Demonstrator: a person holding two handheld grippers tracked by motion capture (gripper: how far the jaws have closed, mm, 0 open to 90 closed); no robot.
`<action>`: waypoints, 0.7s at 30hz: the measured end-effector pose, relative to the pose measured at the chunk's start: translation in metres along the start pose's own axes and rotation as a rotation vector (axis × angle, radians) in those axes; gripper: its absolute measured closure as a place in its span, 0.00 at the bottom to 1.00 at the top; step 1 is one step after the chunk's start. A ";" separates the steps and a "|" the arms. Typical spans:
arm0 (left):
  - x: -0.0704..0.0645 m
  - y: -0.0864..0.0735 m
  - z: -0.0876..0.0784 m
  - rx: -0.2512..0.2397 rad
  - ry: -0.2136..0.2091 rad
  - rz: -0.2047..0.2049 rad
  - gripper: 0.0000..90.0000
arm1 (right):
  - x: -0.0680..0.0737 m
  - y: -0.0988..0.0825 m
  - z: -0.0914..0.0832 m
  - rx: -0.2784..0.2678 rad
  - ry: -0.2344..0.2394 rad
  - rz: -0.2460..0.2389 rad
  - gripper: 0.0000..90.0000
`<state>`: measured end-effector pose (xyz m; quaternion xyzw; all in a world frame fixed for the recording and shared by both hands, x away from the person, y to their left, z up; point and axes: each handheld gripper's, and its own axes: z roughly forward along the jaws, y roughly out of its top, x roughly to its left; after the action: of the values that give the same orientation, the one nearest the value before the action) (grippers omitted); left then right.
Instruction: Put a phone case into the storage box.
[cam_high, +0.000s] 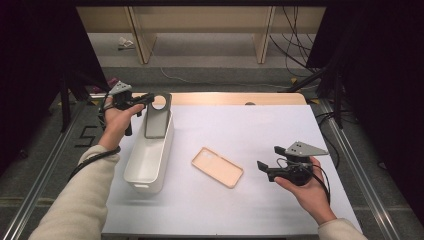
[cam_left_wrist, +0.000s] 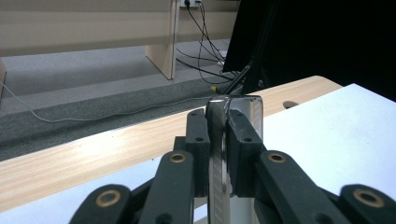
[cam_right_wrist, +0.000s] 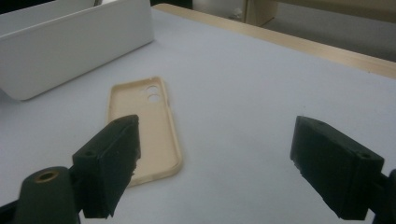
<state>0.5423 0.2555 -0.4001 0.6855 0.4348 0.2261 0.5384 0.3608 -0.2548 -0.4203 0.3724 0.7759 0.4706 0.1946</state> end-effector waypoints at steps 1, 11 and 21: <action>0.000 0.000 0.000 0.001 0.003 0.000 0.88 | 0.000 0.000 0.000 0.001 0.000 -0.001 0.19; 0.003 -0.002 0.000 0.035 0.035 0.002 0.85 | 0.000 0.000 0.001 0.003 0.002 -0.002 0.19; 0.003 -0.002 0.002 0.066 0.064 0.015 0.83 | 0.000 0.000 0.001 0.004 0.003 -0.002 0.19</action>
<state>0.5449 0.2575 -0.4028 0.6986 0.4538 0.2376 0.4995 0.3611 -0.2541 -0.4211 0.3713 0.7774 0.4695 0.1929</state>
